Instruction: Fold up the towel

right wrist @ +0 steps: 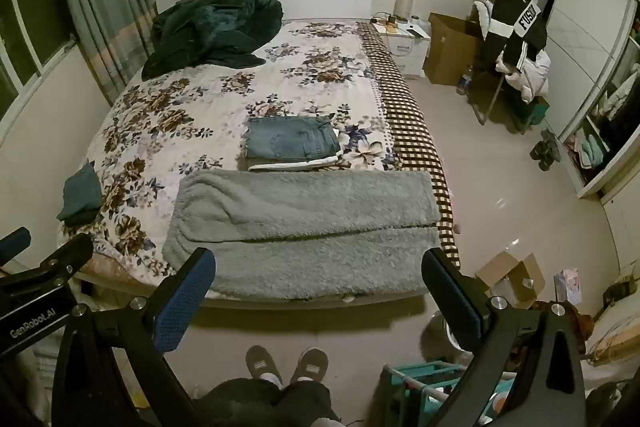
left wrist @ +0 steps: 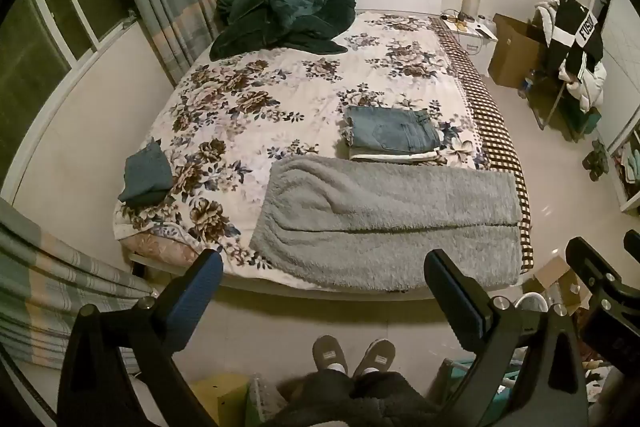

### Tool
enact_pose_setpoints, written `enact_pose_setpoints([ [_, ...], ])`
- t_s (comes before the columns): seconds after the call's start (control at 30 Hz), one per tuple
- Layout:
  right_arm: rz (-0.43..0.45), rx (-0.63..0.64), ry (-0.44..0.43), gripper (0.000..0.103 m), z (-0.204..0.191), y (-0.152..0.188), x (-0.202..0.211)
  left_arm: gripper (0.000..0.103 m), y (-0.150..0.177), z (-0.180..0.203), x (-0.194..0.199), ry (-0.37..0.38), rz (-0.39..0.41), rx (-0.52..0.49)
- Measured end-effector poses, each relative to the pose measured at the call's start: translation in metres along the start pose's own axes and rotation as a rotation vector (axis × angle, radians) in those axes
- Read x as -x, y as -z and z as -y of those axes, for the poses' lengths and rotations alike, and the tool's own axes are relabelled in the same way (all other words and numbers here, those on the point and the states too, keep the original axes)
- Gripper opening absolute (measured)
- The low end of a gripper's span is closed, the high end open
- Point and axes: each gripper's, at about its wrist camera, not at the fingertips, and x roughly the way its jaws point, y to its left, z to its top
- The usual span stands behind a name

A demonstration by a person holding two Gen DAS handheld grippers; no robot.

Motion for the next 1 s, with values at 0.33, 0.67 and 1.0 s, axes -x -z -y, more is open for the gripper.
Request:
enact_pose_setpoints([
  [0.33, -0.001, 0.003, -0.003, 0.103, 0.000, 0.000, 0.002, 0.103, 0.000, 0.001, -0.001, 0.010, 0.002, 0.000],
  [0.67, 0.000, 0.004, -0.001, 0.103, 0.000, 0.000, 0.003, 0.103, -0.008, 0.002, 0.009, 0.015, 0.009, 0.006],
  [1.0, -0.002, 0.006, -0.007, 0.103, 0.000, -0.001, 0.005, 0.103, -0.011, 0.006, 0.010, 0.017, 0.014, 0.009],
])
